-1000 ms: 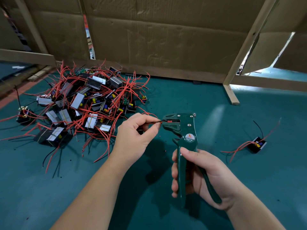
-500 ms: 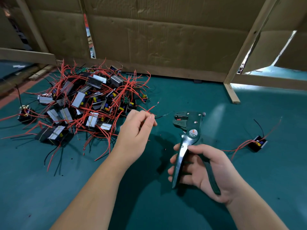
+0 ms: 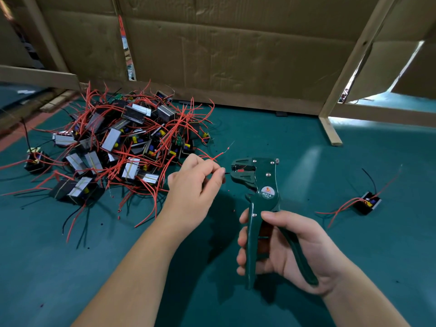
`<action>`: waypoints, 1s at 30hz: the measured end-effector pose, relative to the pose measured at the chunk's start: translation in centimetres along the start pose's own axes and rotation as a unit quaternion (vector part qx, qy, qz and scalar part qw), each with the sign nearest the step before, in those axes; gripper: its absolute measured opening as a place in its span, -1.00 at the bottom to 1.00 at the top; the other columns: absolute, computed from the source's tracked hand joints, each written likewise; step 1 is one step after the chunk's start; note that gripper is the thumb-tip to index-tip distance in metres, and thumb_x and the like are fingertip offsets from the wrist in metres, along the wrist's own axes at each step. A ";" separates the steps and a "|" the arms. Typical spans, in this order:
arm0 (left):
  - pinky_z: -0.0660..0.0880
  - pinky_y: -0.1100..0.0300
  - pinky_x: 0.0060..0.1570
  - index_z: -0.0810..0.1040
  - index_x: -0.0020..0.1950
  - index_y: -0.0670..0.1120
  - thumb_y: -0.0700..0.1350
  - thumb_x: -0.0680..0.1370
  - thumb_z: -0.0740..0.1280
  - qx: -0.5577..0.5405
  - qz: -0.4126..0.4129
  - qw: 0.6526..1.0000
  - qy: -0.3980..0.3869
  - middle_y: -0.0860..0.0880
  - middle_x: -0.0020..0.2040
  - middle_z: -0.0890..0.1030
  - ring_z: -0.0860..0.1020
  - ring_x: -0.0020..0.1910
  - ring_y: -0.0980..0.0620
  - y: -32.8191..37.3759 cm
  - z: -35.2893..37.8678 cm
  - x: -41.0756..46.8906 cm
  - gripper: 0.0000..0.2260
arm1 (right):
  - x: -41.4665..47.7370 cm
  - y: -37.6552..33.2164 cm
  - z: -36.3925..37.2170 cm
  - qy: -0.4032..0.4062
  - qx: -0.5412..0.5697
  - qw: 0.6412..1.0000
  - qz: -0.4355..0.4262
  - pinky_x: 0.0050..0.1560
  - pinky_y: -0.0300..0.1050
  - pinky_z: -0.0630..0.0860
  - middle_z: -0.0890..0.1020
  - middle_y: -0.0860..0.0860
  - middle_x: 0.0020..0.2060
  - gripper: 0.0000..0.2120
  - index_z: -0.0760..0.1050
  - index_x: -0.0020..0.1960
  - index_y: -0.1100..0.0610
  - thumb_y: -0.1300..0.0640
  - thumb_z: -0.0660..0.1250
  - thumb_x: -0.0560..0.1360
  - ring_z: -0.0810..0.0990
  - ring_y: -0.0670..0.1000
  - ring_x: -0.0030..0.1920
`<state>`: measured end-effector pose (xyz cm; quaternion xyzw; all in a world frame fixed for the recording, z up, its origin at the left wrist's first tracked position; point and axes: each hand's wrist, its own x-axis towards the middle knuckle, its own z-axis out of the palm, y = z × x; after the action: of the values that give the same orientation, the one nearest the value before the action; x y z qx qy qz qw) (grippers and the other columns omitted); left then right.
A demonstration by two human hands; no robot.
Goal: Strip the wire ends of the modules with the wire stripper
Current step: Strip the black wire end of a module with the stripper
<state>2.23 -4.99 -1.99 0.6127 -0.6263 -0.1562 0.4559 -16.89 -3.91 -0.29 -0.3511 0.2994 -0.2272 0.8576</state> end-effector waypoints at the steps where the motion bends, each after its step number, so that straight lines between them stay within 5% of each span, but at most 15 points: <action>1: 0.37 -0.07 0.06 0.52 -0.18 0.02 0.04 0.57 0.17 0.002 0.001 1.000 0.000 0.07 -0.20 0.39 0.41 -0.16 0.18 0.0 0.0 0.0 -0.78 | 0.0 0.0 0.1 0.010 -0.007 1.000 0.003 -0.21 0.15 0.57 0.57 0.25 -0.24 -0.70 0.57 -0.06 0.23 0.07 0.42 0.29 0.59 0.23 -0.29; 8: 0.10 0.20 -0.04 0.49 -0.11 0.10 0.06 0.59 0.01 0.043 0.003 0.999 -0.007 0.11 -0.15 0.42 0.40 -0.04 0.25 -0.3 0.8 -0.1 -0.73 | 0.5 0.4 1.0 0.139 -0.028 0.989 -0.039 -0.51 -0.15 0.41 0.42 0.11 -0.47 -0.64 0.44 -0.25 0.15 -0.13 0.42 0.27 0.37 0.08 -0.58; 13: 0.26 0.14 0.11 0.48 -0.07 0.16 0.13 0.58 -0.05 -0.122 -0.046 0.991 0.017 0.14 -0.10 0.46 0.42 -0.08 0.28 0.3 1.2 -0.4 -0.69 | 1.1 0.4 0.8 0.117 0.054 0.987 -0.092 -0.24 0.11 0.59 0.57 0.22 -0.22 -0.65 0.51 -0.09 0.22 -0.03 0.36 0.29 0.57 0.19 -0.33; 17: 0.36 0.17 -0.13 0.42 -0.18 -0.02 0.32 0.44 -0.07 -0.466 -0.155 0.870 -0.040 0.02 -0.26 0.37 0.42 -0.22 0.07 1.5 1.2 0.1 -0.52 | 0.9 0.3 0.6 0.016 0.099 0.990 -0.095 -0.11 0.21 0.58 0.55 0.30 0.08 -0.54 0.60 0.03 0.26 0.05 0.50 0.21 0.61 0.28 -0.19; 20: 0.40 0.14 -0.22 0.38 -0.22 -0.08 0.39 0.41 -0.11 -0.534 -0.125 0.823 -0.152 -0.07 -0.24 0.51 0.46 -0.23 -0.03 2.1 1.6 -0.7 -0.42 | 0.9 0.5 0.7 -0.053 0.114 0.987 -0.098 -0.03 0.20 0.56 0.56 0.29 0.11 -0.38 0.55 0.24 0.23 0.01 0.52 0.24 0.61 0.27 -0.15; 24: 0.40 0.12 -0.12 0.34 -0.21 -0.20 0.36 0.45 -0.10 -0.541 -0.078 0.815 -0.191 -0.13 -0.12 0.57 0.44 -0.13 -0.10 1.9 1.6 -0.9 -0.38 | 1.0 0.2 0.1 -0.026 0.131 0.983 -0.126 -0.04 0.20 0.58 0.56 0.24 0.10 -0.31 0.52 0.26 0.24 0.06 0.56 0.17 0.61 0.26 -0.16; 28: 0.50 0.19 -0.23 0.45 -0.13 -0.19 0.35 0.49 0.03 -0.537 -0.109 0.813 -0.194 -0.12 -0.04 0.54 0.49 -0.15 -0.05 1.9 1.8 -0.9 -0.40 | 1.0 -0.1 -0.5 0.015 0.128 0.975 -0.183 -0.05 0.17 0.59 0.59 0.20 0.03 -0.29 0.49 0.28 0.22 0.14 0.51 0.14 0.61 0.23 -0.15; 30: 0.48 0.24 -0.07 0.52 -0.02 -0.14 0.27 0.53 -0.05 -0.442 -0.103 0.879 -0.144 -0.02 0.00 0.61 0.57 -0.06 0.06 1.6 2.0 -1.0 -0.44 | 1.0 -0.4 -0.8 0.071 0.128 0.960 -0.237 -0.06 0.16 0.60 0.61 0.18 -0.03 -0.36 0.46 0.27 0.21 0.19 0.42 0.18 0.61 0.24 -0.13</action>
<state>-0.44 -4.48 -2.26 0.3795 -0.4841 -0.5491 0.5658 -16.82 -5.14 -0.83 -0.2825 0.2357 -0.4849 0.7934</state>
